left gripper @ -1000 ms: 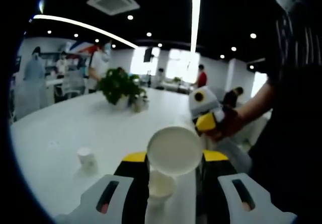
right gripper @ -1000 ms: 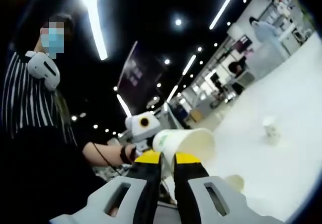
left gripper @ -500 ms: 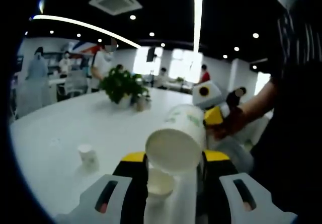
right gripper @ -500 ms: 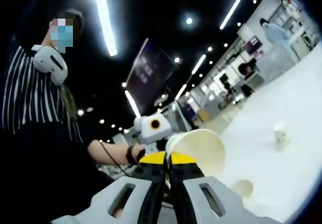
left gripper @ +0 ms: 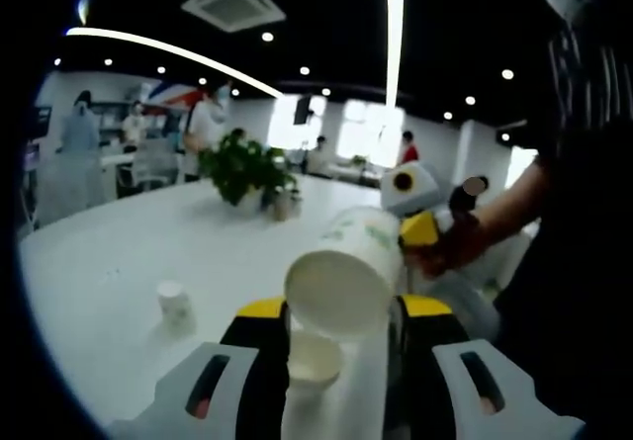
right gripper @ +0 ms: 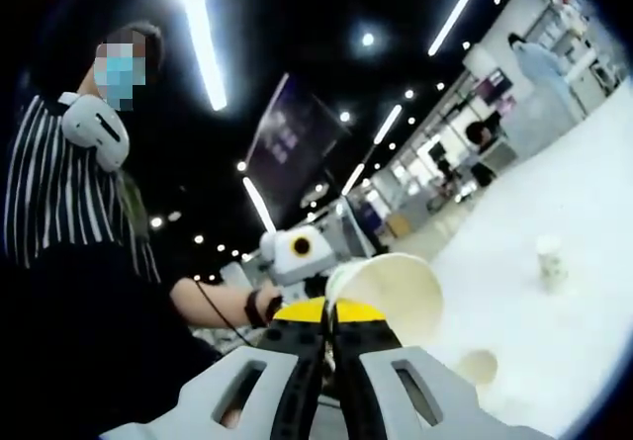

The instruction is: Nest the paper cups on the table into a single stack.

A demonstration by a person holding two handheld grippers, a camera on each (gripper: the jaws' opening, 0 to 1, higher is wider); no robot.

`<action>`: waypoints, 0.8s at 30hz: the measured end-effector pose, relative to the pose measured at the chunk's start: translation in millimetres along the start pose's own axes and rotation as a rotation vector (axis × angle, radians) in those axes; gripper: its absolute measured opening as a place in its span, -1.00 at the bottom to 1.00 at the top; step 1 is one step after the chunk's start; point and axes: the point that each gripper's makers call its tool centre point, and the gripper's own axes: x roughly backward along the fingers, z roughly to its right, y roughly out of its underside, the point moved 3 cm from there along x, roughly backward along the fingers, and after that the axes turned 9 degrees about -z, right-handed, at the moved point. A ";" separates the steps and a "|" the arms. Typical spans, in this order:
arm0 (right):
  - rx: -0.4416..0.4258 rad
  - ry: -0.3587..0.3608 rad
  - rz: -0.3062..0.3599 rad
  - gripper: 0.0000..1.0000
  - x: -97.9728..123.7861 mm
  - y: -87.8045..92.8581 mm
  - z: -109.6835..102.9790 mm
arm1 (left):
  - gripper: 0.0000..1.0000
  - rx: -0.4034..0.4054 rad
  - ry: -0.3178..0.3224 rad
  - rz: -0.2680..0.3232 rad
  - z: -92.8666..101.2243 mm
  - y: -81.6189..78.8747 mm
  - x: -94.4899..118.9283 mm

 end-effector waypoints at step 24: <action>-0.022 0.037 -0.009 -1.00 3.1 2.3 8.2 | 0.30 0.005 -0.155 0.006 -12.1 16.4 13.8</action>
